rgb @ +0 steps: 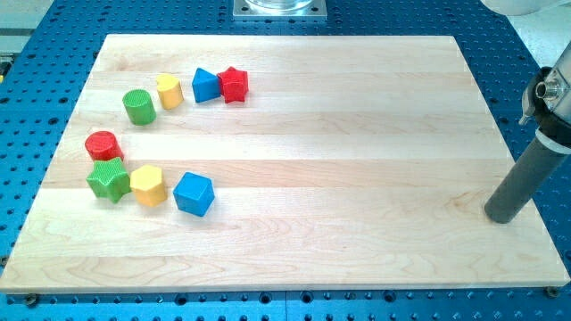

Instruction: Place the arm at the bottom center of the board

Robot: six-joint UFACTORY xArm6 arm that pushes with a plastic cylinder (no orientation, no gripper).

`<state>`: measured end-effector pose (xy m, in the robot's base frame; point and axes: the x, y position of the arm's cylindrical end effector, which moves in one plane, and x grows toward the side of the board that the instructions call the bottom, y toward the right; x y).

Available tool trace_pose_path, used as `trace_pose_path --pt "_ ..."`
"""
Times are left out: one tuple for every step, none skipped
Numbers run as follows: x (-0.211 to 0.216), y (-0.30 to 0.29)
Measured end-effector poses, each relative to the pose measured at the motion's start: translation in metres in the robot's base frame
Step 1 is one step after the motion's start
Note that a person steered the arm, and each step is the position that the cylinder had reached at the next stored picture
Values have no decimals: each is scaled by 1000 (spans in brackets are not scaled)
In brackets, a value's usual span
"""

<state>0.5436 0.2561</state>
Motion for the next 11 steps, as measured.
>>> trace_pose_path --pt "0 0" --pt "3 -3" --pt "15 -34" --pt "45 -78" --pt "51 -86" --pt "47 -90" --pt "22 -126" --pt "27 -140" --pt "41 -223" --pt "31 -337" --pt "41 -412"
